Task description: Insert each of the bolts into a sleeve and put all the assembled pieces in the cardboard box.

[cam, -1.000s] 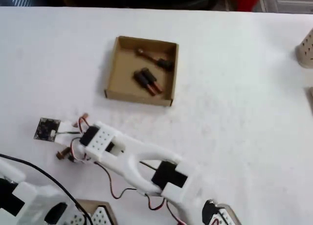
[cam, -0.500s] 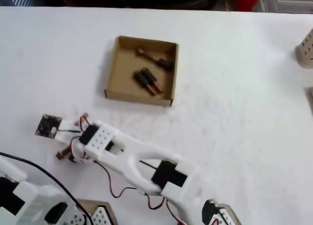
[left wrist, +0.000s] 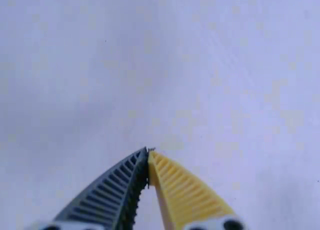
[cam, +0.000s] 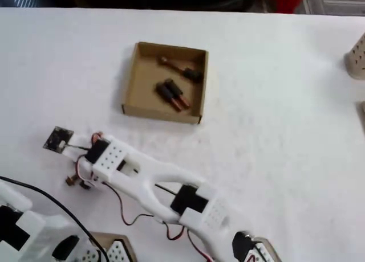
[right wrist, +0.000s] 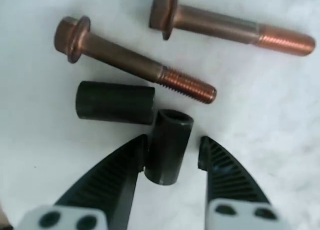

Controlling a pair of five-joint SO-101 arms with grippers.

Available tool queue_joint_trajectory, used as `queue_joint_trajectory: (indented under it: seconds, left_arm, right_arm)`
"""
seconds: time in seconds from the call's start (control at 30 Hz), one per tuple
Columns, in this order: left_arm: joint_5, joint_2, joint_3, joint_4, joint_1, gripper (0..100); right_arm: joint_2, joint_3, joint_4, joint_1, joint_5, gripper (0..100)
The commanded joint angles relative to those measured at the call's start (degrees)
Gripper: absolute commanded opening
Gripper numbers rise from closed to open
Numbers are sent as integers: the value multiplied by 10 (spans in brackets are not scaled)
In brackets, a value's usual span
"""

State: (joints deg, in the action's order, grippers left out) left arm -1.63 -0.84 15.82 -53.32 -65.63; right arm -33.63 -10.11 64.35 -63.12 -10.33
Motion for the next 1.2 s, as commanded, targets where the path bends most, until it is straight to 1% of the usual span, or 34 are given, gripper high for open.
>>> queue_joint_trajectory:
  seconds: [0.0, 0.13, 0.27, 0.33, 0.5, 0.57, 0.67, 0.8, 0.9, 0.97, 1.07, 1.17]
  left_arm:
    - [-4, -4, -5, -3, 8, 24]
    - [-4, -4, -5, -3, 7, 24]
    - [-4, -3, -4, -4, 7, 24]
    - [-4, -5, 4, -9, 9, 24]
    - [-1, -5, 17, -11, 23, 23]
    - [11, -6, 27, -11, 37, 23]
    - [27, -7, 42, -15, 66, 23]
    - [47, -7, 51, -57, 116, 23]
    - [62, -7, 51, -88, 150, 23]
    - [69, -7, 55, -107, 175, 23]
    - [69, -23, 97, -113, 221, 22]
    - [79, -91, 184, -83, 273, 22]
  right_arm:
    - [-54, -83, 37, 7, 4, 155]
    - [-91, -146, 93, 7, 3, 142]
    - [-104, -171, 109, 7, 3, 8]
    - [-99, -172, 120, 12, 7, 29]
    - [-37, -167, 169, 25, 8, 18]
    - [-3, -156, 189, 35, 8, 18]
    - [55, -111, 192, 57, 6, 18]
    - [153, -38, 194, 85, 2, 18]
    - [234, 24, 189, 95, -31, 18]
    - [280, 68, 168, 104, -36, 18]
    - [328, 125, 129, 122, -38, 18]
    - [347, 144, 113, 150, -38, 18]
